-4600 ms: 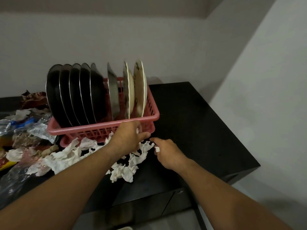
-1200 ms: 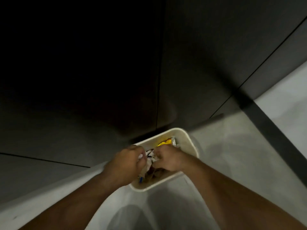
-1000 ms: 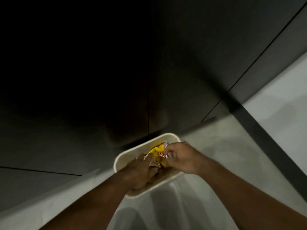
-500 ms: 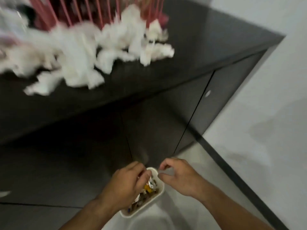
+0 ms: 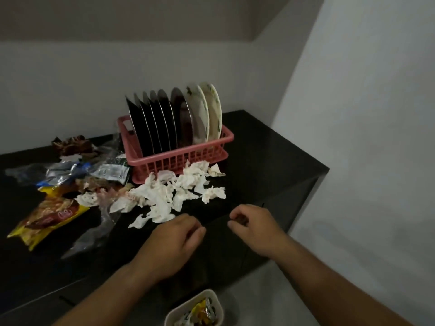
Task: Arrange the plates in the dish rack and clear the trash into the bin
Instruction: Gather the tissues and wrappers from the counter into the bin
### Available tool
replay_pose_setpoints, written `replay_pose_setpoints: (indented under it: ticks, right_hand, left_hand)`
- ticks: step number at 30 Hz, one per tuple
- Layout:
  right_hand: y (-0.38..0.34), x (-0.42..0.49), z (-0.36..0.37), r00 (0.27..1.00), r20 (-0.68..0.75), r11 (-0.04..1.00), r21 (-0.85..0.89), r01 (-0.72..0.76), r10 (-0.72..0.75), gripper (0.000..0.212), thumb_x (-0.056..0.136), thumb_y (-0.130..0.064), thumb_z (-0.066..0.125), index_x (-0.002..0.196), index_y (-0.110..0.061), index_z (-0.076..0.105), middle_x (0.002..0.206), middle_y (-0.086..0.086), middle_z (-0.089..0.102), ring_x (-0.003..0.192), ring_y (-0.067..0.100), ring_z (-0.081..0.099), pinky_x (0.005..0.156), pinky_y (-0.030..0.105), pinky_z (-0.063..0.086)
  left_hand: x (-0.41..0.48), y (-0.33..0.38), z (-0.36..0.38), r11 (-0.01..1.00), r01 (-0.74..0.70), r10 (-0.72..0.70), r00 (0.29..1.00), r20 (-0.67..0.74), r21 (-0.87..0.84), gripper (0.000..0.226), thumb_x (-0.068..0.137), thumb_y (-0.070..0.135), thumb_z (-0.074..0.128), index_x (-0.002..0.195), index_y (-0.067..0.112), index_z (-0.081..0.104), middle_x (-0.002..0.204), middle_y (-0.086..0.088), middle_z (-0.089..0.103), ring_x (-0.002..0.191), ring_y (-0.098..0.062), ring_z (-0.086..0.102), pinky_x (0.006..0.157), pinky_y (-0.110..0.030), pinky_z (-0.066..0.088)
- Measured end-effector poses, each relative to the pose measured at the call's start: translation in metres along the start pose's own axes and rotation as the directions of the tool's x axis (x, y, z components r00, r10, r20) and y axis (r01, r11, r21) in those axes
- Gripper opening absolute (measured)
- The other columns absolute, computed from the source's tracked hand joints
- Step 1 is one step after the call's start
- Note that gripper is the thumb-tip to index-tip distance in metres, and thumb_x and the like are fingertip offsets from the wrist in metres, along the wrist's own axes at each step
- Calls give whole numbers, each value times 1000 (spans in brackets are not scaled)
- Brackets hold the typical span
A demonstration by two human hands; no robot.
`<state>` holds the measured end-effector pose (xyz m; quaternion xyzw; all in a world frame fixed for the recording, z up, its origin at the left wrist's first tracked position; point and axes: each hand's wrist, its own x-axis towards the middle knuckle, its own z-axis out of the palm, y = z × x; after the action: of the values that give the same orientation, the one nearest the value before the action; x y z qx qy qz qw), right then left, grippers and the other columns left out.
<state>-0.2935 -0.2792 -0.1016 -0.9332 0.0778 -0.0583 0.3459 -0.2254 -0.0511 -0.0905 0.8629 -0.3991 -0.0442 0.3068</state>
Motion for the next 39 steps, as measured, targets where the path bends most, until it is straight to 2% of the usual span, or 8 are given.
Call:
replay_pose_setpoints:
  ticks: [10, 15, 18, 22, 28, 31, 34, 39]
  right_hand:
    - [-7, 59, 22, 977, 11, 953, -221, -205, 213, 40, 88, -49, 65, 118, -24, 60, 112, -6, 52, 95, 10, 54, 77, 24, 45]
    - [-10, 83, 35, 975, -81, 945, -243, -221, 207, 48, 86, -53, 65, 124, -24, 58, 125, -1, 50, 106, 15, 51, 85, 28, 45]
    - [-12, 100, 42, 971, -100, 933, -272, -235, 215, 66, 82, -63, 61, 138, -29, 47, 138, -1, 41, 124, 22, 39, 100, 40, 43]
    - [-7, 124, 55, 962, -47, 880, -393, -266, 270, 83, 80, -75, 51, 147, -34, 29, 147, 1, 31, 129, 27, 36, 100, 48, 40]
    - [20, 136, 65, 994, 4, 854, -512, -89, 106, 44, 97, -45, 43, 138, -31, 43, 133, 4, 45, 114, 25, 43, 89, 41, 39]
    - [40, 140, 47, 994, 110, 899, -438, 28, 23, 32, 99, -26, 42, 128, -22, 53, 124, 3, 48, 105, 20, 46, 86, 33, 41]
    - [57, 153, 21, 993, 112, 956, -292, -11, 45, 15, 96, -11, 42, 98, -19, 55, 106, 0, 49, 85, 13, 49, 74, 27, 43]
    - [55, 198, -3, 999, 43, 972, -233, 21, -11, 10, 93, -18, 47, 85, -19, 51, 92, -2, 51, 78, 18, 53, 71, 38, 48]
  left_hand:
    - [36, -39, -29, 997, -37, 38, 999, -18, 63, 17, 95, 44, 48, 103, 34, 59, 95, 17, 58, 83, 0, 55, 74, -24, 49]
    - [63, -56, -37, 994, -56, 56, 998, -2, 94, 20, 96, 45, 45, 105, 32, 58, 99, 17, 56, 82, -1, 53, 74, -24, 46]
    - [78, -64, -42, 993, -57, 59, 998, -16, 108, 25, 96, 46, 44, 110, 32, 58, 101, 19, 56, 83, 0, 53, 75, -23, 46]
    - [96, -70, -41, 993, -39, 46, 997, -61, 114, 25, 96, 43, 46, 111, 30, 60, 103, 17, 58, 87, -1, 54, 77, -24, 47]
    - [114, -70, -31, 989, 60, -49, 995, -81, 138, 24, 97, 44, 47, 112, 29, 60, 105, 17, 59, 79, -2, 53, 85, -25, 42]
    - [128, -68, -26, 984, 119, -107, 990, -91, 132, 26, 97, 43, 47, 113, 28, 60, 106, 16, 60, 75, -3, 51, 77, -25, 47]
    - [140, -65, -17, 975, 169, -154, 982, -111, 142, 27, 97, 42, 47, 115, 27, 60, 106, 15, 60, 82, -3, 55, 77, -24, 48]
    - [154, -60, 0, 964, 217, -193, 968, -159, 155, 26, 97, 40, 47, 116, 27, 60, 104, 17, 57, 86, -2, 55, 77, -23, 48]
